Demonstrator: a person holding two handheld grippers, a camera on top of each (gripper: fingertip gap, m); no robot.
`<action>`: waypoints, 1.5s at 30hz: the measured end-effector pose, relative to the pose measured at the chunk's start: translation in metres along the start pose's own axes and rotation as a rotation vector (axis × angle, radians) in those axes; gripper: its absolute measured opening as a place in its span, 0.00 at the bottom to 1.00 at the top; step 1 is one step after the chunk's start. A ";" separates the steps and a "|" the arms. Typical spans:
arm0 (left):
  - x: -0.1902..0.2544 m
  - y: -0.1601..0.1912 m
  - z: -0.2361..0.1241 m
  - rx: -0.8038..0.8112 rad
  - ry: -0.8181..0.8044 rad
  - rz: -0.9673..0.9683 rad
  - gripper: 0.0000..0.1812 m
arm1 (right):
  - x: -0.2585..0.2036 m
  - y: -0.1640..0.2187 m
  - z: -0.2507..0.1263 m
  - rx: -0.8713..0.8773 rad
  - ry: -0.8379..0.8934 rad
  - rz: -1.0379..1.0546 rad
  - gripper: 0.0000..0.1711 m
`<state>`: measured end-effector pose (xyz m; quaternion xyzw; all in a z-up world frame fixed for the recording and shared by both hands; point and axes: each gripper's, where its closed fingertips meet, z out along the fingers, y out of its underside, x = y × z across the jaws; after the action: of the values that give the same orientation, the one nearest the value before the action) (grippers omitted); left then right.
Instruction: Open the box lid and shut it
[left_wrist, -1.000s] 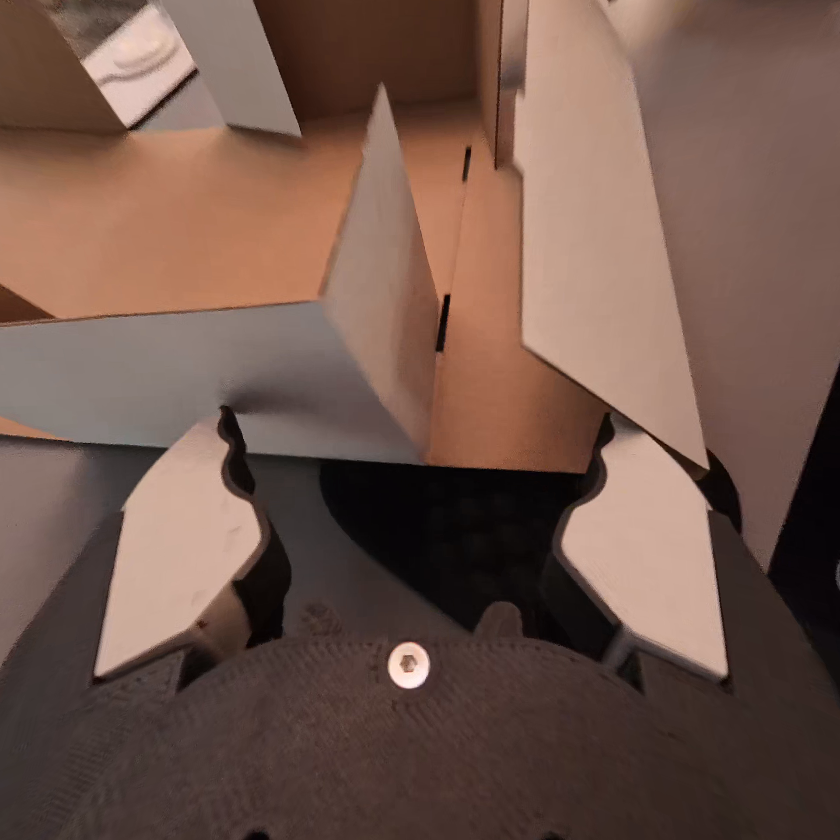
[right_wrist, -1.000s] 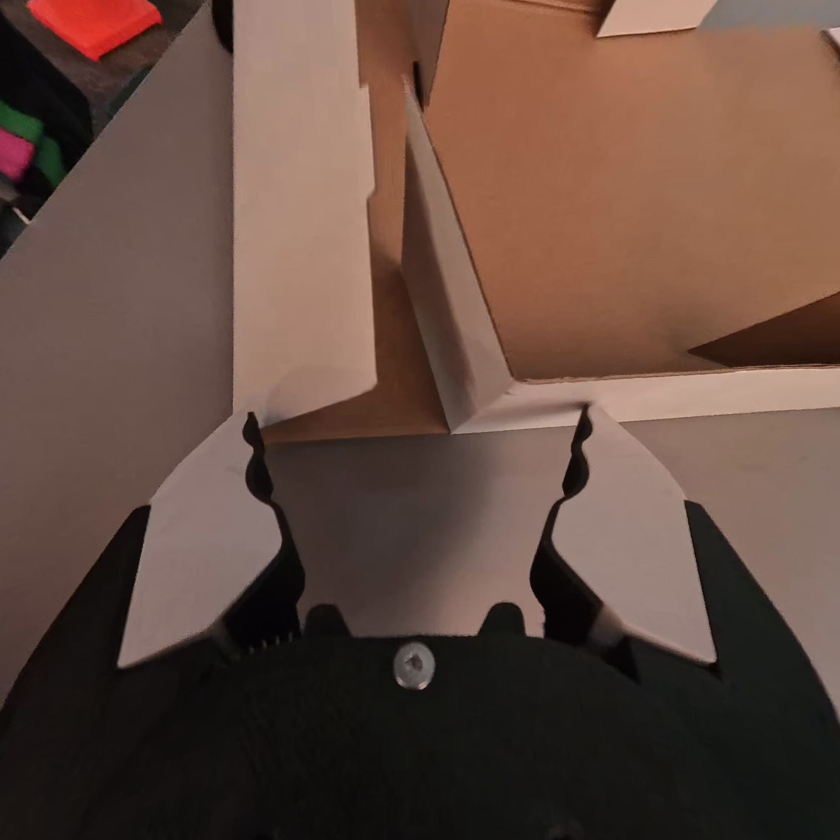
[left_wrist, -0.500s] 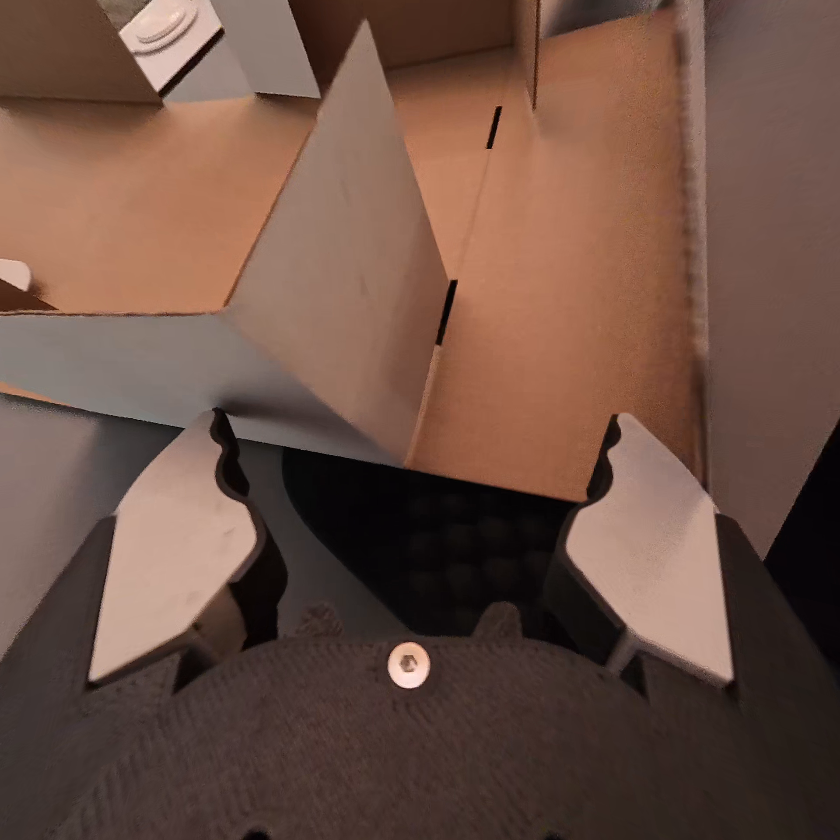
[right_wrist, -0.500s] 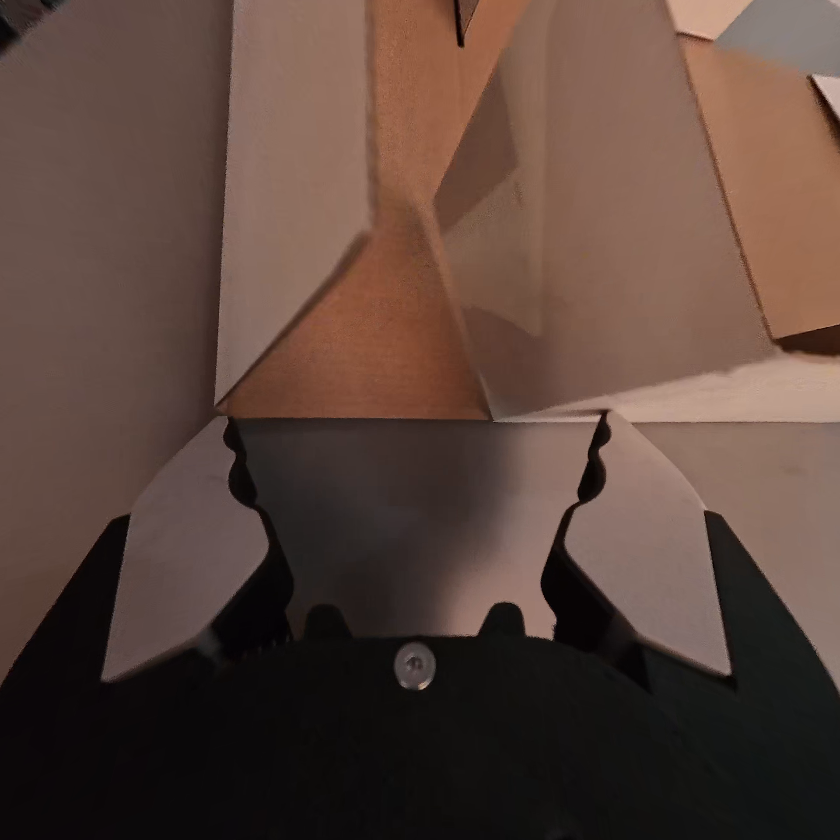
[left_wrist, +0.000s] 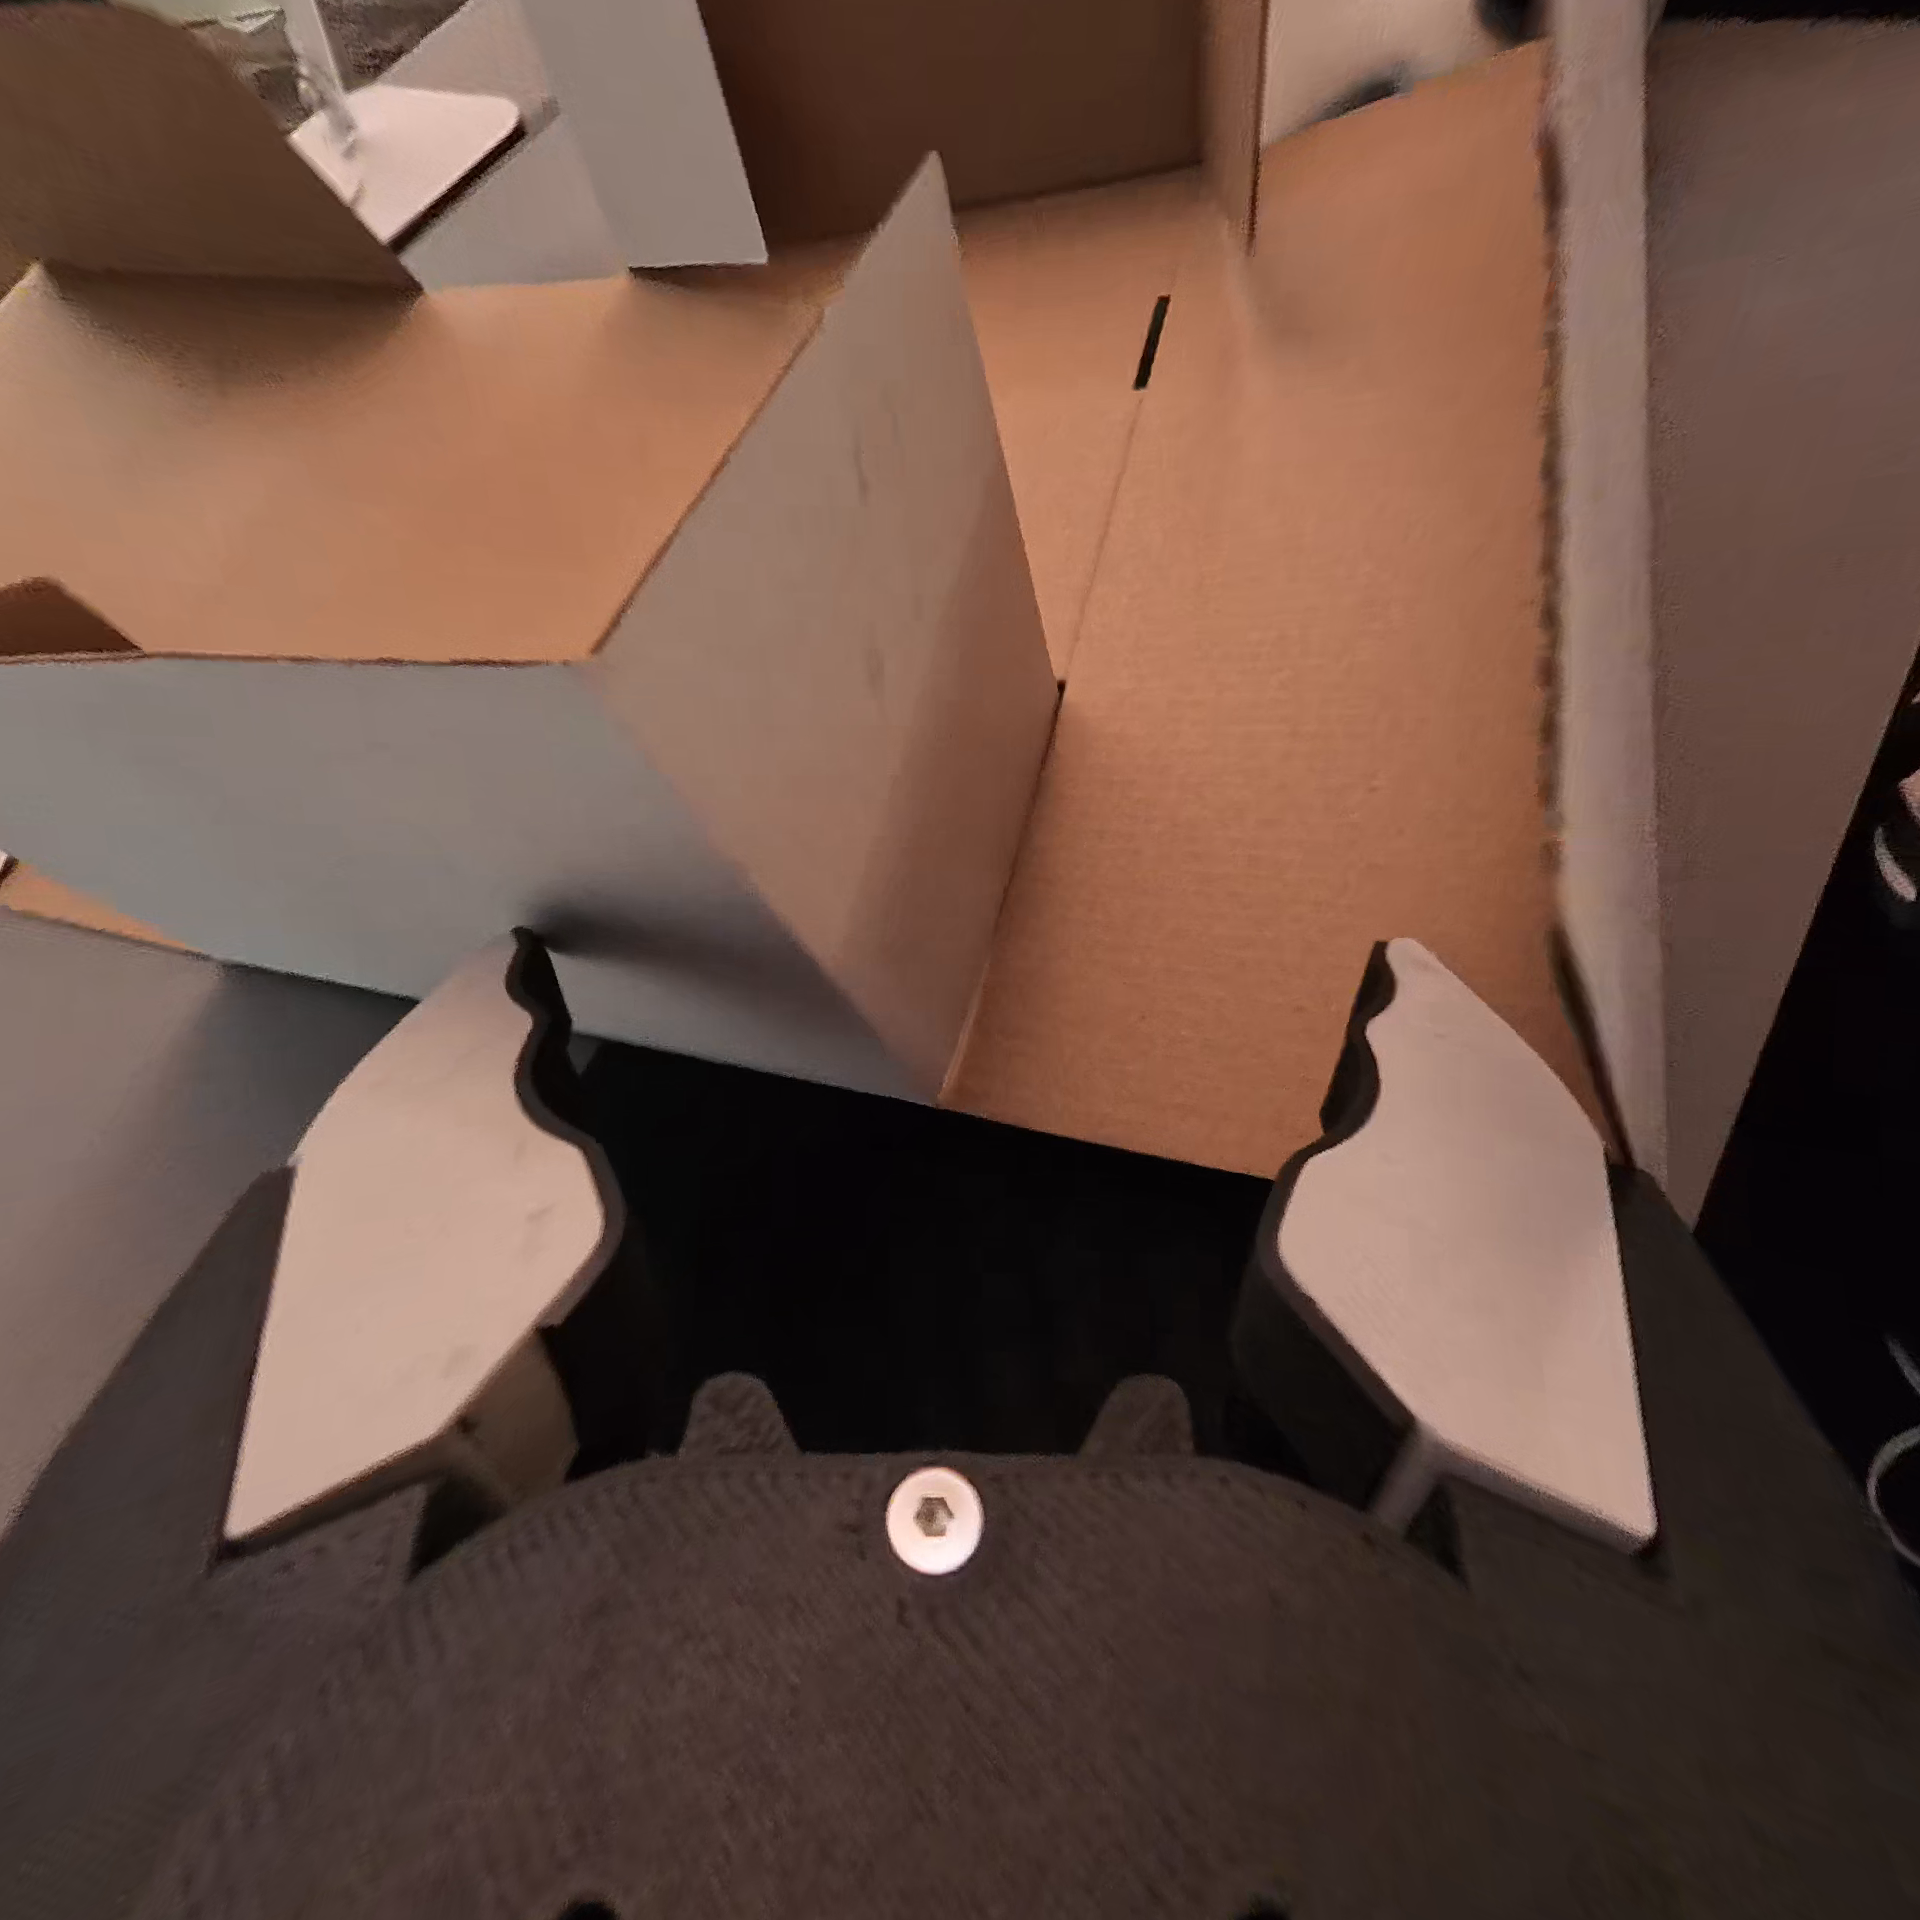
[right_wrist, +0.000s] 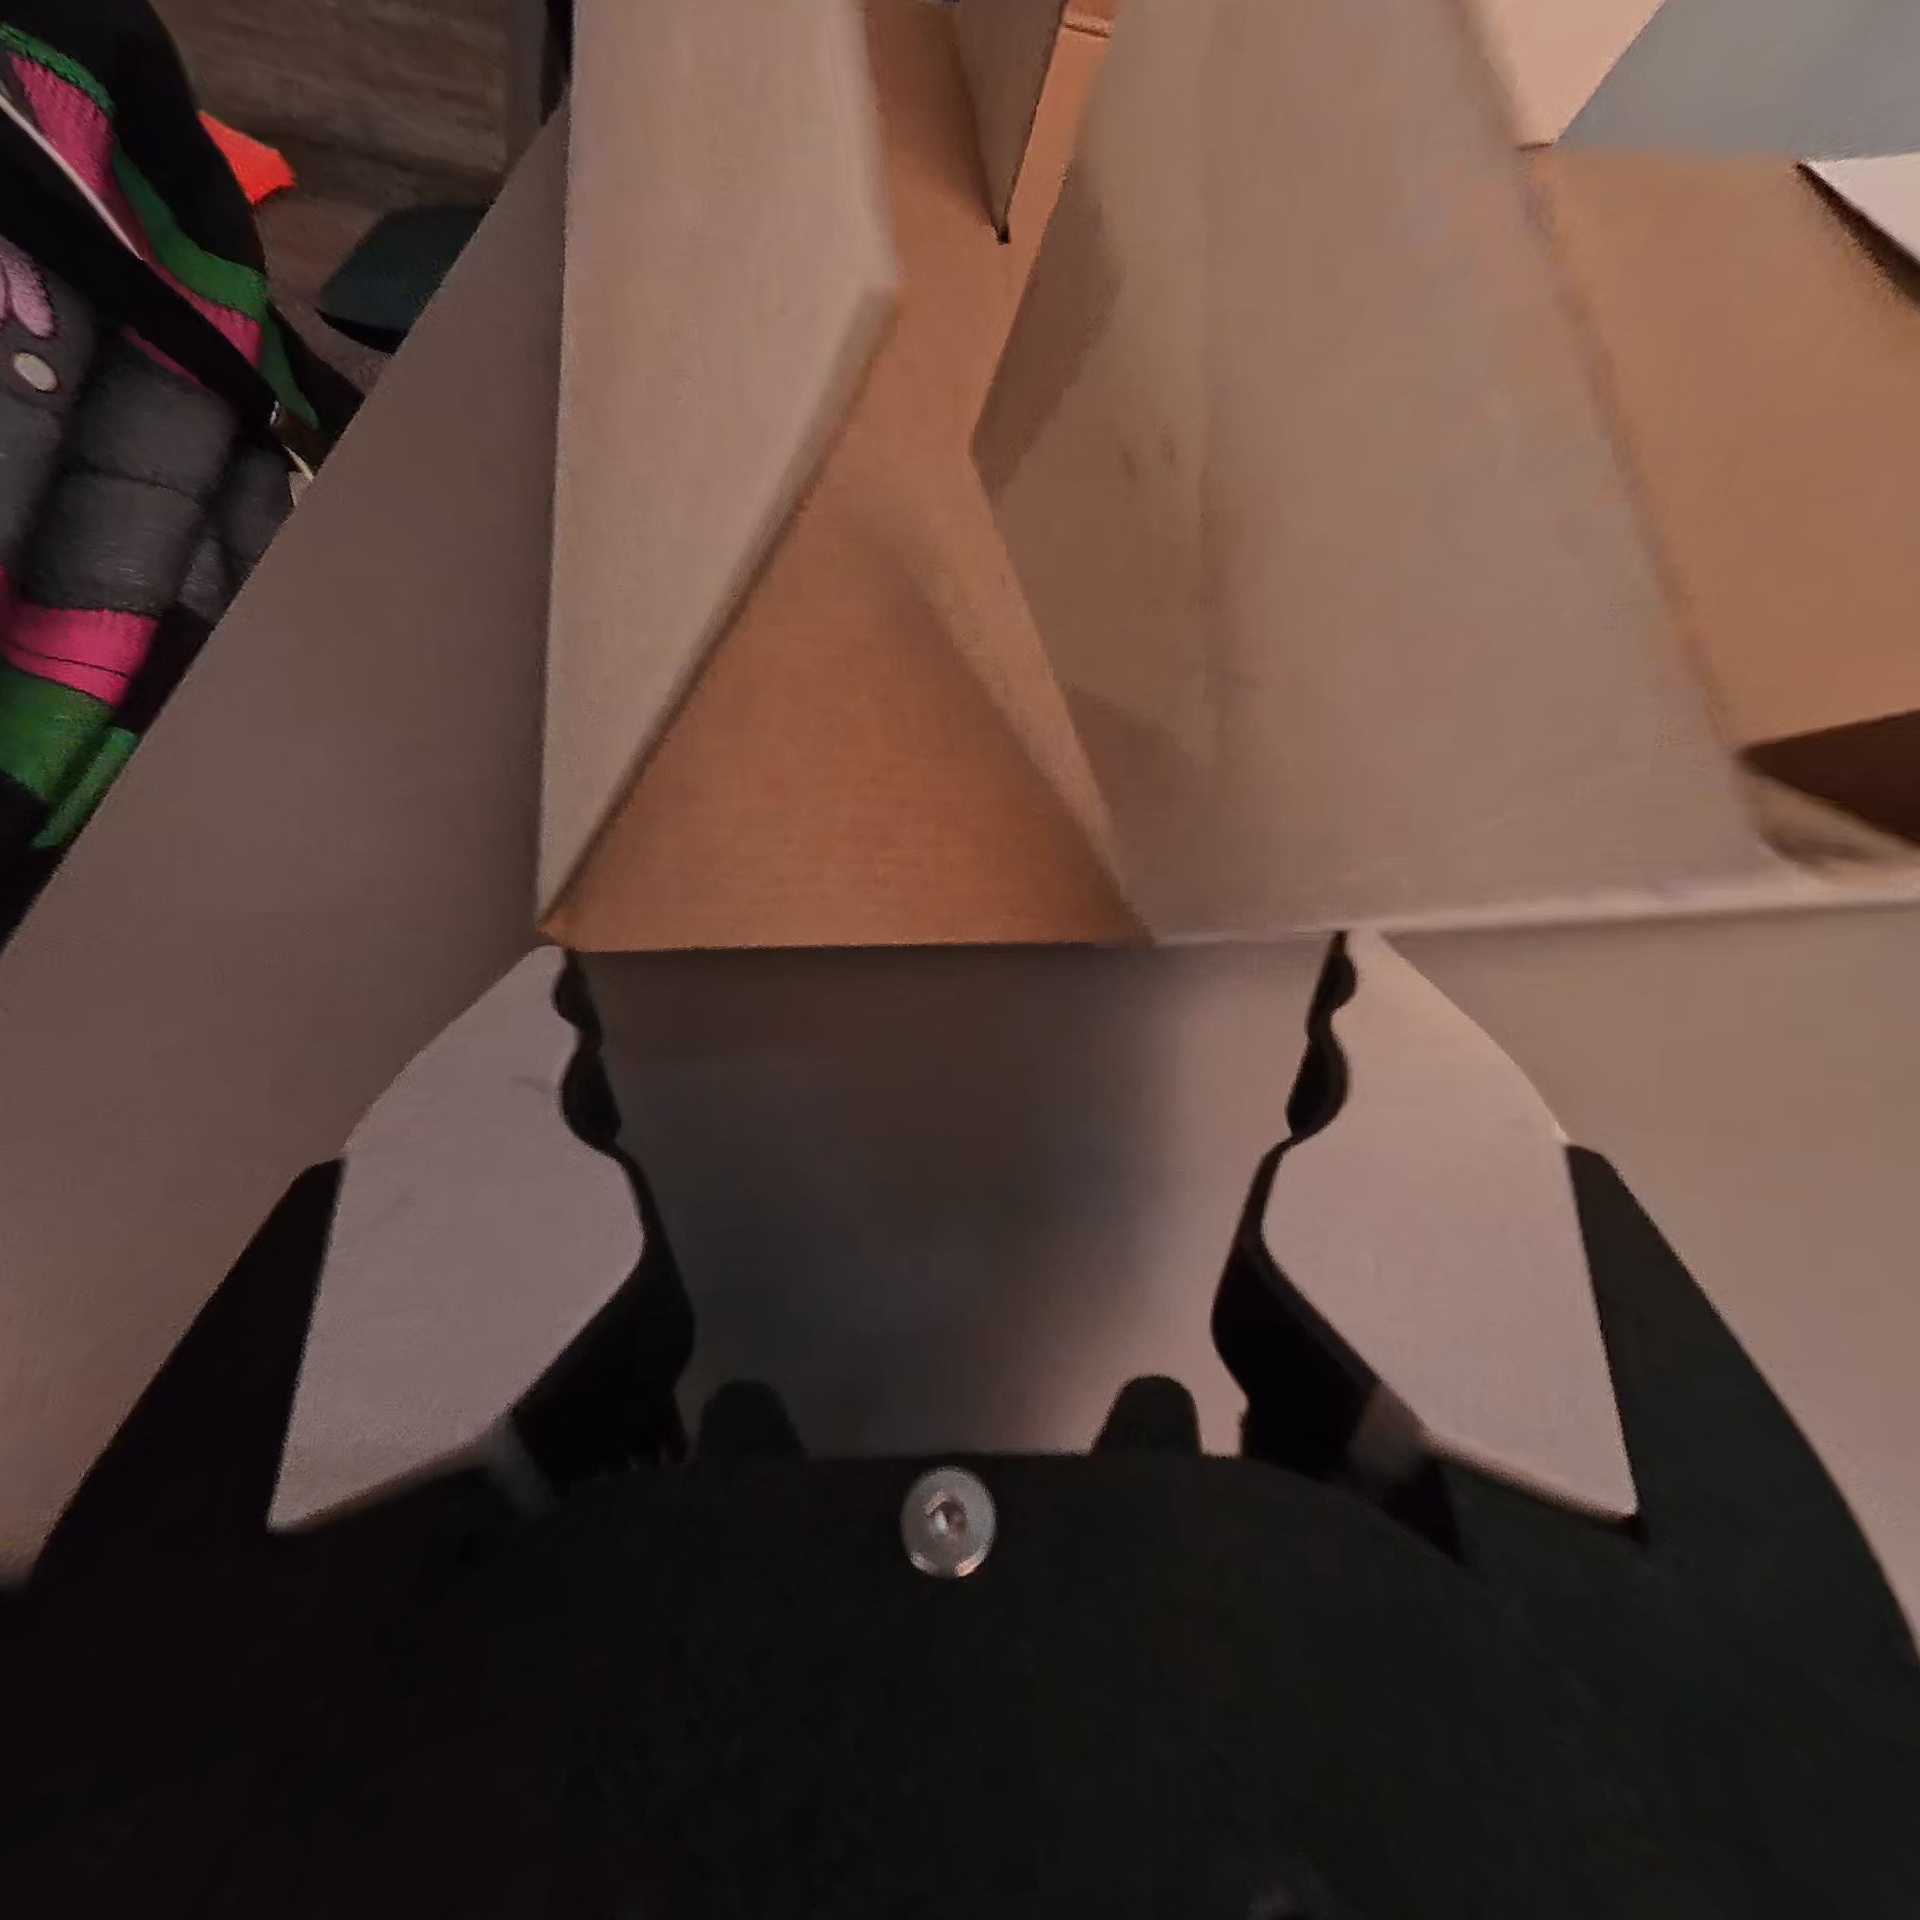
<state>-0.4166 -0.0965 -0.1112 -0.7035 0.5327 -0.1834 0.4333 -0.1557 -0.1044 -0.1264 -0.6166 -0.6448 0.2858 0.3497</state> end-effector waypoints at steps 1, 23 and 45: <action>0.001 -0.005 0.004 0.009 -0.006 0.001 0.77 | -0.002 0.005 -0.008 -0.001 0.017 0.018 0.69; 0.041 -0.013 0.058 -0.238 -0.140 0.077 0.76 | 0.046 0.098 -0.059 -0.286 0.092 0.218 0.73; 0.059 -0.022 0.068 -0.250 -0.186 0.004 0.78 | 0.169 0.097 -0.107 0.176 -0.158 0.519 0.83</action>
<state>-0.3330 -0.1203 -0.1438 -0.7648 0.5103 -0.0488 0.3901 -0.0112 0.0644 -0.1237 -0.7044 -0.4633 0.4677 0.2656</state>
